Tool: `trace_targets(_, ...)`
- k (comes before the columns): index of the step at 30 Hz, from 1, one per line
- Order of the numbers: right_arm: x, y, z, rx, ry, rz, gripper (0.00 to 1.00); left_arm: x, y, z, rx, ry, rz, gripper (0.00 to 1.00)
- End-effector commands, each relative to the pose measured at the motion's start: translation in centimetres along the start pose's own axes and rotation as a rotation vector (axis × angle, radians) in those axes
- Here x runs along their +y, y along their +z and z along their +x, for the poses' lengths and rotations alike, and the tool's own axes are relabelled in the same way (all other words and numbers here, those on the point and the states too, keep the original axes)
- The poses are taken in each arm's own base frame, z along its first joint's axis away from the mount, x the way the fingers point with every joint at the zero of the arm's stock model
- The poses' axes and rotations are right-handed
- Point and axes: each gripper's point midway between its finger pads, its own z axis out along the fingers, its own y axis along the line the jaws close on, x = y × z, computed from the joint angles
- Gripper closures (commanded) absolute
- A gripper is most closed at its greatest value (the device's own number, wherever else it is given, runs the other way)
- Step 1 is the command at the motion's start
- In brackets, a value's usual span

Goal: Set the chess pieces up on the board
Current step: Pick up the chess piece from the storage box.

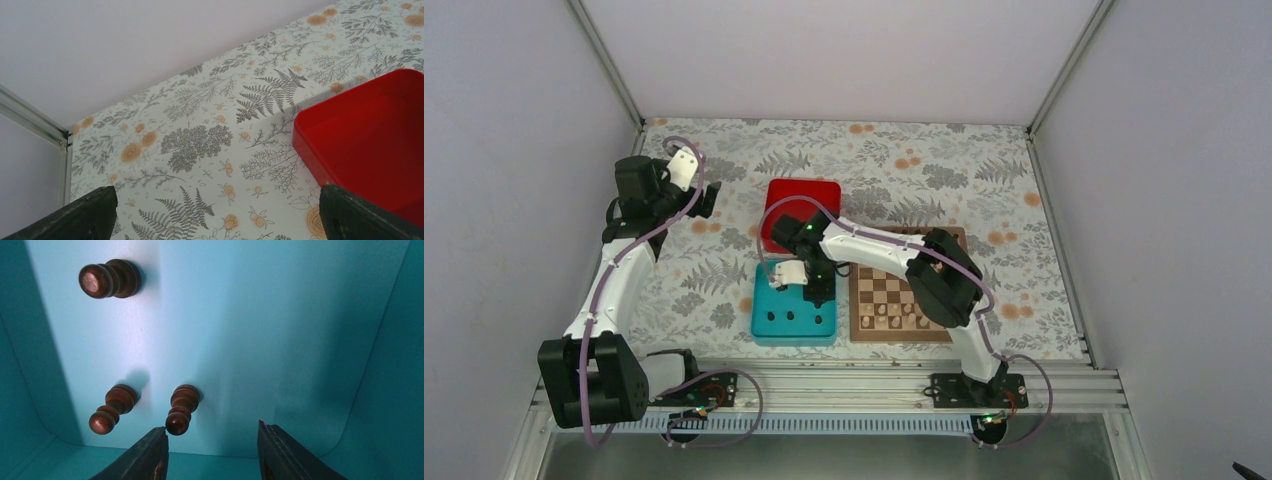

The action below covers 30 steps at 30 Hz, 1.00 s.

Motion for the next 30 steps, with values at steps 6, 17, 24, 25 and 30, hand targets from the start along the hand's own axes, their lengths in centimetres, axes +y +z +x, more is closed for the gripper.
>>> trace_targets(6,0.5,0.7,-1.1,-0.006,-0.026,-0.018,0.53,0.3,-0.3,-0.4,-0.019,0.005,-0.008,0.0)
trace_targets(17,0.6,1.4,-1.3,-0.006,-0.031,-0.029,0.63,0.2,-0.3,-0.5,-0.021,0.006,-0.007,0.0)
trace_targets(24,0.8,1.9,-1.4,-0.003,-0.035,-0.044,0.7,0.1,-0.2,-0.3,-0.017,0.007,-0.002,0.0)
trace_targets(25,0.9,2.0,-1.5,-0.005,-0.036,-0.045,0.72,0.1,-0.2,-0.3,-0.017,0.007,-0.001,0.0)
trace_targets(30,0.9,1.6,-1.5,-0.01,-0.036,-0.044,0.86,0.1,-0.2,-0.3,-0.017,0.007,-0.002,0.0)
